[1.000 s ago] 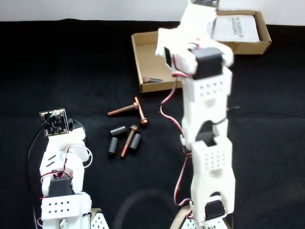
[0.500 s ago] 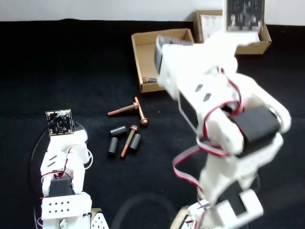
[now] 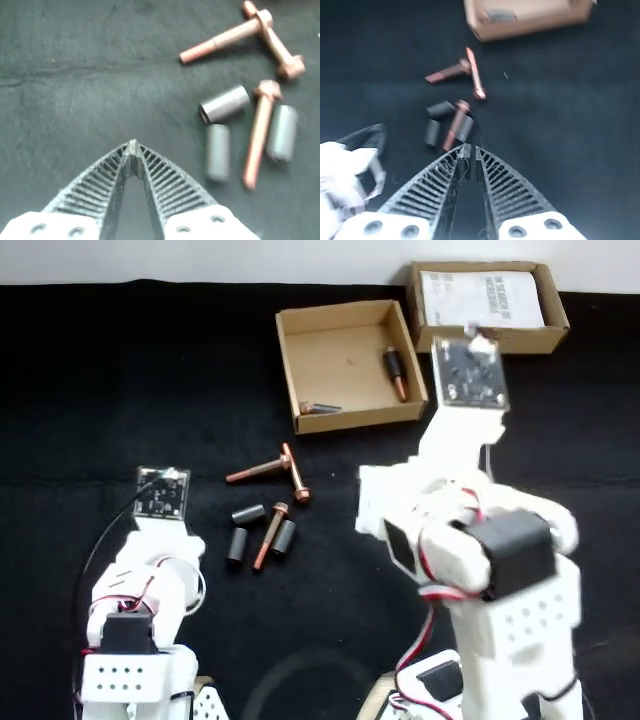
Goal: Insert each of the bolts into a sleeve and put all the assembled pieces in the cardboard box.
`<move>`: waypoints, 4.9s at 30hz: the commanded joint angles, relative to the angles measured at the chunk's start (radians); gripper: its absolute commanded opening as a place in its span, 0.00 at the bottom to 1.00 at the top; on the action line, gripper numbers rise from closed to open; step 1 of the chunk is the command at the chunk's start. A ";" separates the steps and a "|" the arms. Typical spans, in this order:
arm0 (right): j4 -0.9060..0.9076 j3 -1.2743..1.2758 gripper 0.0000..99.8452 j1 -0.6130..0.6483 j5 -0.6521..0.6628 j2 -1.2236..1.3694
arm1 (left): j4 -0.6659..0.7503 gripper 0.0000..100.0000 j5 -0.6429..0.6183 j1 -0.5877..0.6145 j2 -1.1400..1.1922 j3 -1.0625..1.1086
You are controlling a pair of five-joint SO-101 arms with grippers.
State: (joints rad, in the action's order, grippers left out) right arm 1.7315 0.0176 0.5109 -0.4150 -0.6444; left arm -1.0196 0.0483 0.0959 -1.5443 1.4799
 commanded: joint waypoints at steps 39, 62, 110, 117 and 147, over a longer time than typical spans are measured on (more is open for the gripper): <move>-0.805 0.547 0.01 0.150 -0.074 0.533 | -0.735 0.14 0.101 -0.015 0.892 -1.026; -0.834 0.271 0.18 0.266 -0.238 0.857 | -0.697 0.14 0.107 -0.015 0.894 -0.952; -0.901 0.463 0.18 0.440 -0.279 0.596 | -0.690 0.14 0.107 -0.015 1.017 -1.033; -1.015 0.602 0.18 0.435 -0.279 0.596 | -0.690 0.14 0.109 -0.015 1.017 -1.033; -1.196 0.717 0.01 0.259 -0.242 0.452 | -0.698 0.14 0.107 -0.019 1.017 -1.030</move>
State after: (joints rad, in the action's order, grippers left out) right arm 0.5056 0.7741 0.8408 -0.6743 -0.0706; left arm -1.7192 0.1496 0.0898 -0.5301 0.4764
